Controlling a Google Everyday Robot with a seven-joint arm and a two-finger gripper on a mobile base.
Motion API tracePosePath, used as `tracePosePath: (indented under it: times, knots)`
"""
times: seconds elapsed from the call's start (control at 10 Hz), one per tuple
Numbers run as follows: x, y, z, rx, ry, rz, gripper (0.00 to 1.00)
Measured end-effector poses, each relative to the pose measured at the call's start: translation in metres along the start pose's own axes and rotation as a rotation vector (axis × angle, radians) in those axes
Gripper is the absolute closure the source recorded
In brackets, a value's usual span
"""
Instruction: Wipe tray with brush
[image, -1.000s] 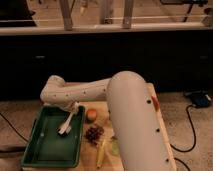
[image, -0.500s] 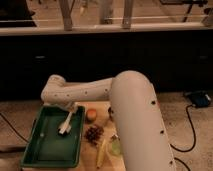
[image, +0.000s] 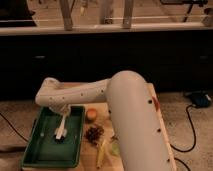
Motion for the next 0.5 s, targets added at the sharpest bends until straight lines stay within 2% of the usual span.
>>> tracePosePath:
  times: [0.1, 0.3, 0.5]
  knots:
    - [-0.012, -0.003, -0.001, 0.012, -0.016, -0.036, 0.96]
    - [-0.026, 0.012, -0.001, 0.002, -0.032, -0.056, 0.96]
    - [-0.020, 0.034, -0.005, -0.011, -0.024, -0.033, 0.96]
